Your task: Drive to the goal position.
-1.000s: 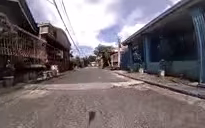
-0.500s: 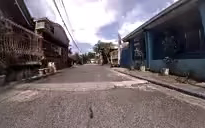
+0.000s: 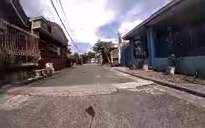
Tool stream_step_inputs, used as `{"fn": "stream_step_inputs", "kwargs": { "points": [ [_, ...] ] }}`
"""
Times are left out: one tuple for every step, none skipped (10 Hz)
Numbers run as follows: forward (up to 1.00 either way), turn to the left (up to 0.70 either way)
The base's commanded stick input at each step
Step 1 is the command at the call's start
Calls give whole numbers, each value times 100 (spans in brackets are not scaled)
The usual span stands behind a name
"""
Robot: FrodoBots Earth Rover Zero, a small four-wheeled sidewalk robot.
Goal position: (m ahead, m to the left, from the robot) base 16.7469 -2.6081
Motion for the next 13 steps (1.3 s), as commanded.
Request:
{"fn": "stream_step_inputs", "kwargs": {
  "points": [
    [70, 0],
    [70, 0],
    [70, 0],
    [70, 0],
    [70, 0],
    [70, 0],
    [70, 0],
    [70, 0],
    [70, 0],
    [70, 0],
    [70, 0],
    [70, 0],
    [70, 0]
  ]
}}
